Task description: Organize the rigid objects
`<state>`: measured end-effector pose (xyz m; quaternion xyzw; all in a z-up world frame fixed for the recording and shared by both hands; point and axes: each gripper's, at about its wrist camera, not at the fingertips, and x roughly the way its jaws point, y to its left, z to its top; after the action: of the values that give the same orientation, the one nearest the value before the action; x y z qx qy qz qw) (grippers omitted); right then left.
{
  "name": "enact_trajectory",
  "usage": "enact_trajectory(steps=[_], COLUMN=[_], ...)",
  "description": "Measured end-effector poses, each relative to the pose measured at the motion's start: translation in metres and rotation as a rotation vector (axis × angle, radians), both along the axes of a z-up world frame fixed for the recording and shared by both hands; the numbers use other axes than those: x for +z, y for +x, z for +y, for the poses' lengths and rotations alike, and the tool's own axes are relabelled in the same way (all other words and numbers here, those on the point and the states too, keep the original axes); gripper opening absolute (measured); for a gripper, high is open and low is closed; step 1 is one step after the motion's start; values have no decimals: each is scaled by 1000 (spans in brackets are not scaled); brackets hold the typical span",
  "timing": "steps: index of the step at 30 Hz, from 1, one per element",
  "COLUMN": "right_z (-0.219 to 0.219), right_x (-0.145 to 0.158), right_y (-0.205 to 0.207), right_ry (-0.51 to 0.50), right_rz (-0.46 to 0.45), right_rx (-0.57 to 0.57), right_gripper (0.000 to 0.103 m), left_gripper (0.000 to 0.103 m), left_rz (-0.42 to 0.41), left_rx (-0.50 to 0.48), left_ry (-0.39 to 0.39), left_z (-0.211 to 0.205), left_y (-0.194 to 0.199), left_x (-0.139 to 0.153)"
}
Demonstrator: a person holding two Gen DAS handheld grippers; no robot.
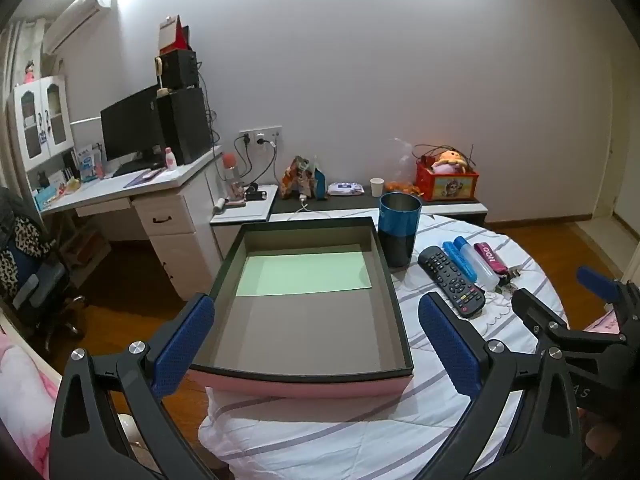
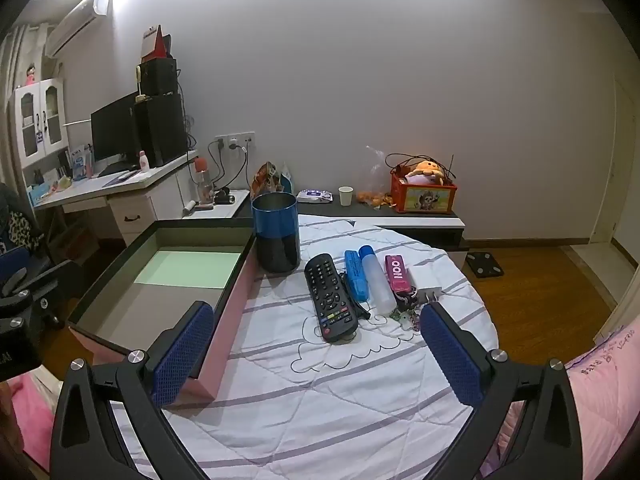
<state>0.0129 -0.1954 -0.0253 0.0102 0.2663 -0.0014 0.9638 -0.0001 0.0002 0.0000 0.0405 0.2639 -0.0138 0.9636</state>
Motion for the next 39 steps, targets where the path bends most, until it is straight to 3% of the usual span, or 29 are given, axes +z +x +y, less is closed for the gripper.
enact_trajectory(steps=[16, 30, 39], right_z=[2, 3, 9], right_x=[-4, 16, 40], right_y=[-1, -11, -14], right_ry=[-13, -39, -58], right_rz=[-3, -43, -117], right_rx=[-18, -55, -55], right_gripper=[103, 103, 103], left_gripper=[103, 103, 103], left_rz=[27, 51, -27], left_rx=[-7, -21, 3], left_ry=[-31, -101, -132], left_z=[7, 17, 33], left_y=[-2, 0, -4], left_x=[-4, 0, 25])
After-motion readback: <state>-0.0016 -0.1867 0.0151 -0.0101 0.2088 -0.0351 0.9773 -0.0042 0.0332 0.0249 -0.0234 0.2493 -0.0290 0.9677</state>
